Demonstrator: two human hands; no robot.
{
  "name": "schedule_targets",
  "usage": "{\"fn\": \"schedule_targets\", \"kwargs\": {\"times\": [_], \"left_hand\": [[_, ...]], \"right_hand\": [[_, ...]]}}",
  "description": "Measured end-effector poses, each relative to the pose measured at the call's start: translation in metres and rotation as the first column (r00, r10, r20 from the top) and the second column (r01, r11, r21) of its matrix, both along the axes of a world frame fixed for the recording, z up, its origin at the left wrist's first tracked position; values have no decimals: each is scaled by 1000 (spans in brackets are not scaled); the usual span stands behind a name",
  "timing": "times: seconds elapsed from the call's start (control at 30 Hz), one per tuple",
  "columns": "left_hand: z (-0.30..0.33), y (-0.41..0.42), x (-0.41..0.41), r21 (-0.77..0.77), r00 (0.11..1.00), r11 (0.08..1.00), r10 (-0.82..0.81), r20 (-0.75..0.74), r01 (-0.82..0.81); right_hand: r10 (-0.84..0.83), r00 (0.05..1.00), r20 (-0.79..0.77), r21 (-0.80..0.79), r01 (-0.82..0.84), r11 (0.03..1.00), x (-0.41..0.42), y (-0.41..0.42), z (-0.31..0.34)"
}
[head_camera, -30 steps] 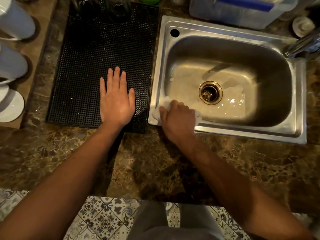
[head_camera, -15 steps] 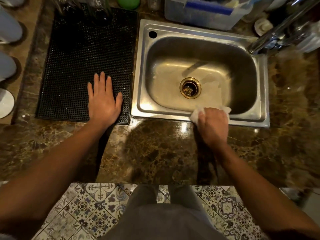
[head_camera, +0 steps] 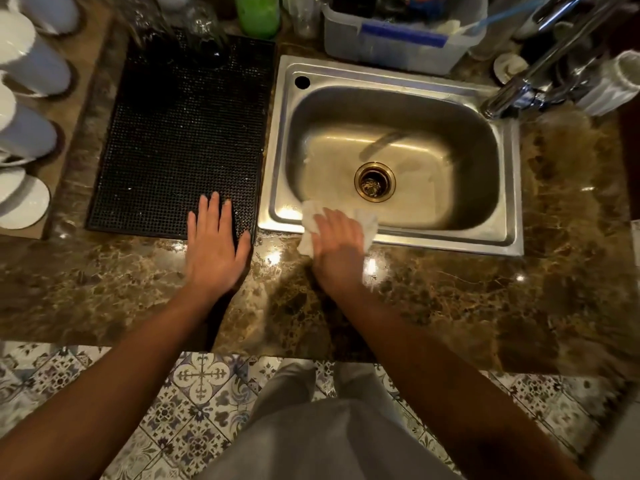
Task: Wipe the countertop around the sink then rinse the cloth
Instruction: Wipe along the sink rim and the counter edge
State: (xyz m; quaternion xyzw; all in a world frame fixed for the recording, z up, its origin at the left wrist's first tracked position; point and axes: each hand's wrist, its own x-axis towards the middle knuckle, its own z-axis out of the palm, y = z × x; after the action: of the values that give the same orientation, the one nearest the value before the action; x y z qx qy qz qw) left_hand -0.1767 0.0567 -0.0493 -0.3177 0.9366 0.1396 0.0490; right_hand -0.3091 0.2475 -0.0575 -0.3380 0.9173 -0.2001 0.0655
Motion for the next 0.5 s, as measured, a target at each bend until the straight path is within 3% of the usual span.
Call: {"fn": "schedule_targets", "kwargs": {"times": [0.1,0.2,0.4,0.5], "left_hand": [[5,1,-2,14,1000,1000,17,12,-18],[20,2,-11,121,996,989,89,16,-90],[97,44,-45,491,965,866,199,-168,-93],[132,79,-56,636,931,768,283,-230,-77]], "right_hand": [[82,994,70,-155,-70,985,-1,-7,10],[56,960,274,-244,13,970,-13,2,36],[-19,796,604,-263,222,939,-44,25,103],[-24,637,771,-310,407,859,-48,35,135]]}}
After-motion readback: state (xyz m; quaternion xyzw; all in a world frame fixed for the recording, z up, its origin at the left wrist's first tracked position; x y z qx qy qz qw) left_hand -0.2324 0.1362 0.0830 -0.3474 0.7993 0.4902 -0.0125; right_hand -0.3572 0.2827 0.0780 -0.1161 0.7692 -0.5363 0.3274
